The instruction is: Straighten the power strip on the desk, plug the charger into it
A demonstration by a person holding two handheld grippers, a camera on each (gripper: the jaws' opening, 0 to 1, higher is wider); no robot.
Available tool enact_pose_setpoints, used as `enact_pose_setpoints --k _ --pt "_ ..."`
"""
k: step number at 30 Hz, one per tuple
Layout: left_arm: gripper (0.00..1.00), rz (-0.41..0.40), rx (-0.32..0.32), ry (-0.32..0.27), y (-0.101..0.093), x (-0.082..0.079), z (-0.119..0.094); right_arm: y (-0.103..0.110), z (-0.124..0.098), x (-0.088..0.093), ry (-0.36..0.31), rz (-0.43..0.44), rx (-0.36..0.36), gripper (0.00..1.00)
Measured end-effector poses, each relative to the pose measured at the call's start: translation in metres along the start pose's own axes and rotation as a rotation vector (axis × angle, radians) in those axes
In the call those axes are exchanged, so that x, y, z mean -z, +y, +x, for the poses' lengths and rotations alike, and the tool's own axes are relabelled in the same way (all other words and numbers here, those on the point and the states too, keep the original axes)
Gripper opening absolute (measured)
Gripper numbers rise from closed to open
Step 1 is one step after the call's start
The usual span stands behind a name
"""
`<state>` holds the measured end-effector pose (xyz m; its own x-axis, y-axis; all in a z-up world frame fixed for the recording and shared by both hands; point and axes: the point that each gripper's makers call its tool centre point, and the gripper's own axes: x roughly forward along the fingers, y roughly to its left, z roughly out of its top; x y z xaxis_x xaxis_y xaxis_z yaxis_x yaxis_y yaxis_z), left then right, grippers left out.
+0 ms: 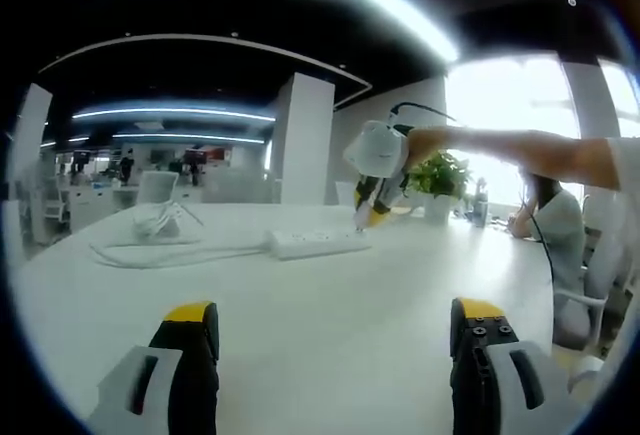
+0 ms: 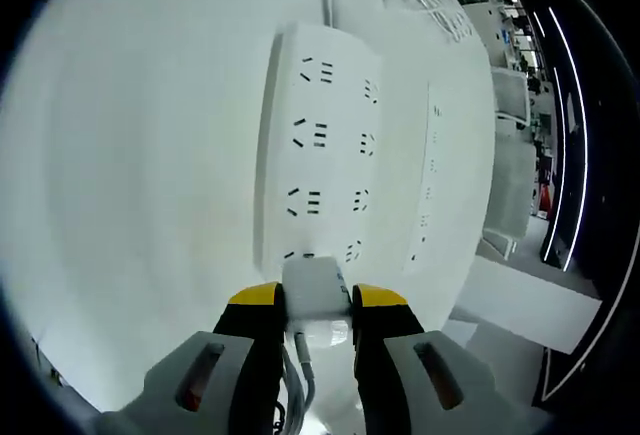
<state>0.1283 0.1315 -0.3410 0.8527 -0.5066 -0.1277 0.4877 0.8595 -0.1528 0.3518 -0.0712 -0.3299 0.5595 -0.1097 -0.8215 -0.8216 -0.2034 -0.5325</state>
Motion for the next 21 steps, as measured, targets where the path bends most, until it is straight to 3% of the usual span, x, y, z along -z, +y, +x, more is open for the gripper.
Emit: enact_pose_setpoints --k 21 --pt "0.99 0.009 0.007 -0.003 -0.0069 -0.0041 0.0051 -0.0006 0.0044 -0.0039 -0.005 -0.014 -0.031 0.24"
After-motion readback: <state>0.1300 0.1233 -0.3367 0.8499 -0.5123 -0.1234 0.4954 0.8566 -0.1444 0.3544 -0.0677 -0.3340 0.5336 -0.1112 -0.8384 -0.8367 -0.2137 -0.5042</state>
